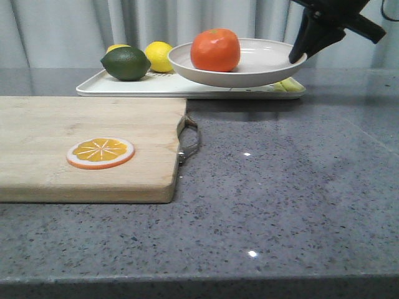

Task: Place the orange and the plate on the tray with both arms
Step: 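Lift the plate with the orange and move it onto the white tray, then release the plate on the tray and raise the right gripper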

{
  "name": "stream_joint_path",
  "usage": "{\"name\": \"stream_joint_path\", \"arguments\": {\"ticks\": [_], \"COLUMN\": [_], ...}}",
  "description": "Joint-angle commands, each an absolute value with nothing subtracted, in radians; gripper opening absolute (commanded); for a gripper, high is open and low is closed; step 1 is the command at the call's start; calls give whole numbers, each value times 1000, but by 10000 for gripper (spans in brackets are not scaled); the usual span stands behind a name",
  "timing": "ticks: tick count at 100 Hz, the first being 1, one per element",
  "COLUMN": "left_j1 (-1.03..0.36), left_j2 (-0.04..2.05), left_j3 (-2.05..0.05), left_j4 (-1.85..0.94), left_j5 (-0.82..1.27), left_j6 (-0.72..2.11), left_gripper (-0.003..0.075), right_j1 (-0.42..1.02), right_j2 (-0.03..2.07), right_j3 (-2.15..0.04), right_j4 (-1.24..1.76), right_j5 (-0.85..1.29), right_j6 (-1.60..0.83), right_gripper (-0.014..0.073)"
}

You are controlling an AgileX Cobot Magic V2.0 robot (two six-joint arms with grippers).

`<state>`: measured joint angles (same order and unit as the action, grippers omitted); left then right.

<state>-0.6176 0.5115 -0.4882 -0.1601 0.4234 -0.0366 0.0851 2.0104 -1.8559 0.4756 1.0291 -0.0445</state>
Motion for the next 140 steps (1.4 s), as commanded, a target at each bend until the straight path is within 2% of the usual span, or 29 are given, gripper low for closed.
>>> {"name": "stream_joint_path", "arguments": {"ticks": [1, 28, 49, 110, 117, 140], "left_j1": [-615, -615, -615, -615, -615, -615], "left_j2": [513, 513, 513, 515, 515, 515], "left_j3": [-515, -515, -515, -515, -515, -515], "left_j4": [-173, -173, -173, -173, -173, -173], "left_j5": [344, 336, 323, 308, 308, 308], "left_j6": [-45, -45, -45, -45, -45, -45], "left_gripper": [-19, -19, -19, -19, -19, -19], "right_j1": [81, 81, 81, 81, 81, 81], "right_j2": [2018, 2211, 2318, 2368, 2372, 2374], "right_j3": [-1985, -2313, -2461, -2485, -2485, -2485], "right_j4": [519, 519, 519, 519, 519, 519], "right_j5": [1037, 1100, 1079, 1045, 1054, 1051], "right_j6": [-28, 19, 45, 48, 48, 48], "right_gripper": [-68, -68, -68, -65, -39, 155]}}
